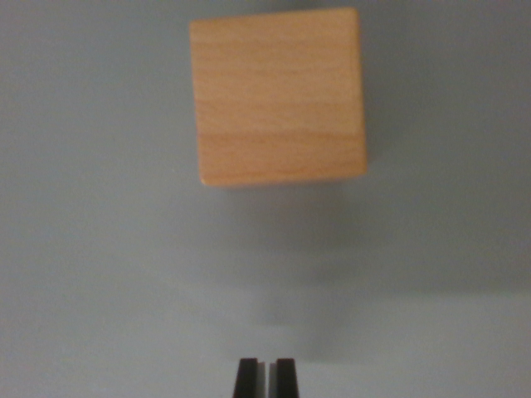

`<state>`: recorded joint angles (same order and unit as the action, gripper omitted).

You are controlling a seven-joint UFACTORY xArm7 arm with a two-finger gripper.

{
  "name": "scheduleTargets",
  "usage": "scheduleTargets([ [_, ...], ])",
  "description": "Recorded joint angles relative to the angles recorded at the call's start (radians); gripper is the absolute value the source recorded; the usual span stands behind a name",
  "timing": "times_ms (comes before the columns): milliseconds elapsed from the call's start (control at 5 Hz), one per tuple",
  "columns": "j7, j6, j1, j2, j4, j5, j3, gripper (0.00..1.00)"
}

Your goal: Push wooden cube

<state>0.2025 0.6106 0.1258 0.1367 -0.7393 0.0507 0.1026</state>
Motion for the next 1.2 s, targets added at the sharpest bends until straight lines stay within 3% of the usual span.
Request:
scheduleTargets([
  [1200,0.009,-0.044,0.0048,0.007,0.036,0.0008,0.005,0.0],
])
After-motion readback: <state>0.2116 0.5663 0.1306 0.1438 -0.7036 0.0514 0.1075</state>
